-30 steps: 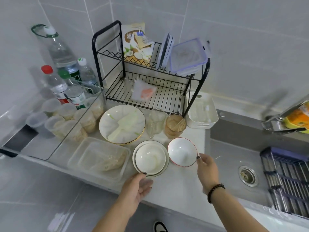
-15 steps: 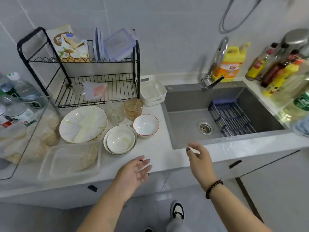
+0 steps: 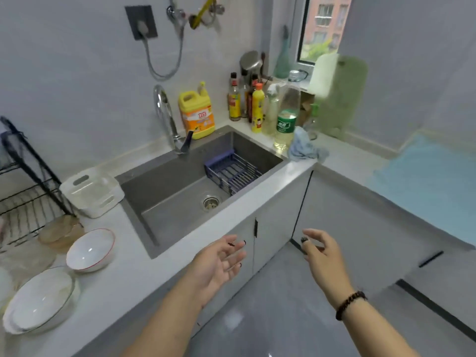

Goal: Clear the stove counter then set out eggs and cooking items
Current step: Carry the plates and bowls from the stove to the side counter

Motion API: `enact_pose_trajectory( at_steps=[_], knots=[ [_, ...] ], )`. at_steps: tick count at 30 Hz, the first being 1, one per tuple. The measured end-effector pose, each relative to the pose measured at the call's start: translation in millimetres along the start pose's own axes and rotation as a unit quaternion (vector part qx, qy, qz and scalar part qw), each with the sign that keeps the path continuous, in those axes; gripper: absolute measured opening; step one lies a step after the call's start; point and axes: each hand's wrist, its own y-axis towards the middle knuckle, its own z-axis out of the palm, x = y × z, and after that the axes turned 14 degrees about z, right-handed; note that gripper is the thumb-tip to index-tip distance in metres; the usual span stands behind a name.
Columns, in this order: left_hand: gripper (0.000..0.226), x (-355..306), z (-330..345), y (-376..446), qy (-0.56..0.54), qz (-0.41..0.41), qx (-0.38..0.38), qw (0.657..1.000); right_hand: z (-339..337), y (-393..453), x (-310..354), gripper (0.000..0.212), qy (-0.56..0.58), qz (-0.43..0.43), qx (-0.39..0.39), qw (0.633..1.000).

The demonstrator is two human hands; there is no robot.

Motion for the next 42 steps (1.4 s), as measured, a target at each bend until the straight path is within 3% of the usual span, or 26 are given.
enact_pose_trajectory(
  at_steps=[10, 15, 28, 42],
  knots=[
    [0.035, 112.1, 238.5, 28.1, 0.048, -0.111, 0.171, 0.978, -236.5, 18.3, -46.1, 0.019, 0.037, 0.061, -0.168, 0.983],
    [0.033, 152.2, 318.3, 27.6, 0.073, -0.155, 0.232, 0.957, -313.5, 8.6, -72.0, 0.019, 0.063, 0.099, -0.226, 0.967],
    [0.029, 223.7, 476.5, 67.6, 0.138, -0.248, 0.347, 0.894, -427.7, 40.3, -113.5, 0.023, 0.143, 0.173, -0.351, 0.909],
    [0.024, 300.7, 723.0, 136.5, 0.22, -0.273, 0.478, 0.805, -589.3, 145.7, -119.0, 0.023, 0.208, 0.198, -0.476, 0.831]
  ],
)
